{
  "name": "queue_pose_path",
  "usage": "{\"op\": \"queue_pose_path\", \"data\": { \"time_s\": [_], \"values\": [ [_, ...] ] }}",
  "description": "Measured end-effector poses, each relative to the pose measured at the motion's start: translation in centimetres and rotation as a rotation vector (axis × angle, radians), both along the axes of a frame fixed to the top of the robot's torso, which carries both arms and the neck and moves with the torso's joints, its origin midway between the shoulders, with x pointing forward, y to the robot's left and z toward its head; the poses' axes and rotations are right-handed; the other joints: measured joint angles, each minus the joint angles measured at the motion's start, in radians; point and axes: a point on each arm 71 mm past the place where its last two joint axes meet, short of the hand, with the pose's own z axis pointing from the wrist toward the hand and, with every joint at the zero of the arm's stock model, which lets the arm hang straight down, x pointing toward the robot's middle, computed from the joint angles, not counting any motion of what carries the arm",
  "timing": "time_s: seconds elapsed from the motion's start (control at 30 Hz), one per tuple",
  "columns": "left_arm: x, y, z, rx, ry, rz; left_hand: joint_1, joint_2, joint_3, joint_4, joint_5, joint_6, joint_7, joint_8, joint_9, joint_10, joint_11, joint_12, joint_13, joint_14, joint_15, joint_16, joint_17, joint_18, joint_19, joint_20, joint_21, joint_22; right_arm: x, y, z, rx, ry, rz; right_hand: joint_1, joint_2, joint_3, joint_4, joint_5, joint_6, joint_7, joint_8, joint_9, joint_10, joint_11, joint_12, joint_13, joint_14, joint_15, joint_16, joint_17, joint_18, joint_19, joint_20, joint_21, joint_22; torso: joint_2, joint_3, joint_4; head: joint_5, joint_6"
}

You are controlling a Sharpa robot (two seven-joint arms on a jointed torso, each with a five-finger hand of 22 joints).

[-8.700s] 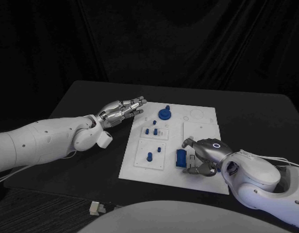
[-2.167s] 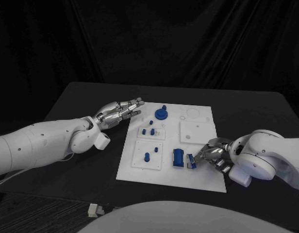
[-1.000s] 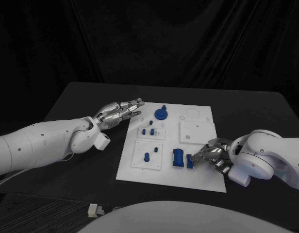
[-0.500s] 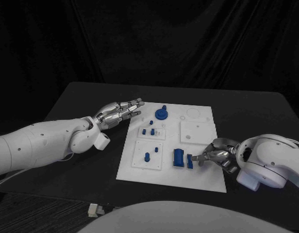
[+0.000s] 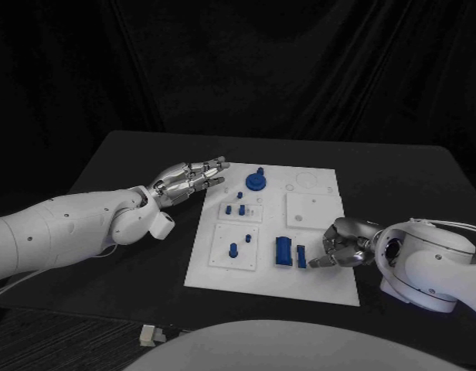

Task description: Assemble the parts on the task board

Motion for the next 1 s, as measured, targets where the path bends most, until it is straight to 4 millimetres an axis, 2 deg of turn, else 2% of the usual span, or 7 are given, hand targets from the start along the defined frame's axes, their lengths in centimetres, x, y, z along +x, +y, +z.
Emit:
{"op": "queue_pose_path", "data": {
  "time_s": [0.07,0.13,0.37,0.53,0.63,0.73,1.0],
  "values": [
    [-0.01,0.03,0.0,0.0,0.0,0.0,0.0,0.0,0.0,0.0,0.0,0.0,0.0,0.0,0.0,0.0,0.0,0.0,0.0,0.0,0.0,0.0,0.0,0.0,0.0,0.0,0.0,0.0,-0.09,0.2,-0.13,-0.009,-0.015,0.017,0.003,0.002,-0.004,0.004,0.0,0.049,-0.002,0.041,0.059,0.0,0.0,0.0,0.0,0.0,-0.007,0.0,0.0,0.0,0.0,0.0,0.0,0.0,0.0,0.0,0.0001,0.0,0.0],
    [-0.01,0.05,0.0,0.0,0.0,0.001,0.0,0.0,0.0,0.0,0.0,0.0,0.0,0.0,0.0,0.0,0.0,0.0,0.0,0.0,0.0,0.0,0.0,0.0,0.0,0.0,0.0,0.0,-0.18,0.34,-0.28,-0.015,-0.023,0.028,0.003,0.002,-0.004,0.004,0.0,0.061,-0.005,0.05,0.072,0.0,0.0,0.0,0.0,0.0,-0.007,0.0,0.0,0.0,0.0,0.0,0.0,0.0,0.0,0.0,0.0003,-0.001,0.0],
    [-0.03,0.06,-0.03,0.0,0.002,0.0,0.0,0.0,0.0,0.0,0.0,0.0,0.0,0.0,0.0,0.0,0.0,0.0,0.0,0.0,0.0,0.0,0.0,0.0,0.0,0.0,0.0,0.0,-0.39,0.81,-0.71,-0.028,-0.039,0.055,0.002,0.002,-0.014,0.014,-0.008,0.062,-0.007,0.05,0.077,0.0,0.0,0.0,0.0,0.0,-0.007,0.0,0.0,0.0,-0.004,-0.003,0.0,0.0,0.0,0.0,0.0006,0.001,0.0],
    [-0.06,0.07,-0.07,0.0,0.003,-0.001,0.0,0.0,0.002,-0.002,0.0,0.0,0.0,0.0,0.0,0.0,0.0,0.0,0.0,0.0,0.0,0.0,0.0,0.0,0.0,0.0,0.0,0.0,-0.4,0.96,-0.82,-0.032,-0.047,0.064,0.002,0.002,-0.019,0.019,-0.02,0.051,-0.011,0.052,0.078,0.0,-0.007,0.0,0.001,0.0,-0.007,0.0,0.0,0.0,0.0,-0.007,0.0,0.0,0.0,0.0,0.0006,0.001,0.0],
    [-0.08,0.08,-0.13,0.001,0.005,-0.001,0.0,0.0,0.003,-0.003,0.0,0.0,0.0,0.0,0.0,0.0,0.0,0.0,0.0,0.0,0.0,0.0,0.001,0.0,0.0,0.0,0.0,0.0,-0.36,1.0,-0.85,-0.034,-0.051,0.067,0.002,0.002,-0.023,0.023,-0.02,0.046,-0.006,0.049,0.077,0.0,-0.007,0.0,0.001,0.0,-0.007,0.0,0.0,0.0,0.0,-0.007,0.0,0.0,0.0,-0.0001,0.0005,0.001,0.0],
    [-0.12,0.07,-0.19,0.0,0.007,-0.002,0.0,0.0,0.003,-0.003,0.0,0.0,0.0,0.0,0.0,0.0,0.0,0.0,0.0,0.0,0.0,0.0,0.001,0.0,0.0,0.0,0.0,0.0,-0.3,1.02,-0.89,-0.036,-0.054,0.068,0.002,0.003,-0.024,0.027,-0.021,0.036,-0.01,0.047,0.073,0.0,-0.007,0.0,0.001,0.0,-0.007,0.0,0.0,0.0,0.0,-0.007,0.0,0.0,0.0,-0.0001,0.0004,0.001,0.0],
    [-0.16,0.07,-0.25,0.0,0.009,-0.003,0.0,0.0,0.003,-0.003,0.0,0.0,0.0,0.0,0.0,0.0,0.0,0.0,0.0,0.0,0.0,0.0,0.001,0.0,0.0,0.0,0.0,0.0,-0.21,1.03,-0.91,-0.037,-0.06,0.067,-0.009,0.013,-0.026,0.038,-0.023,0.023,-0.011,0.037,0.068,0.0,-0.007,0.0,0.001,0.0,-0.007,0.0,0.0,0.0,0.0,-0.007,0.0,0.0,0.0,-0.0002,0.0004,0.002,0.0]
  ]
}}
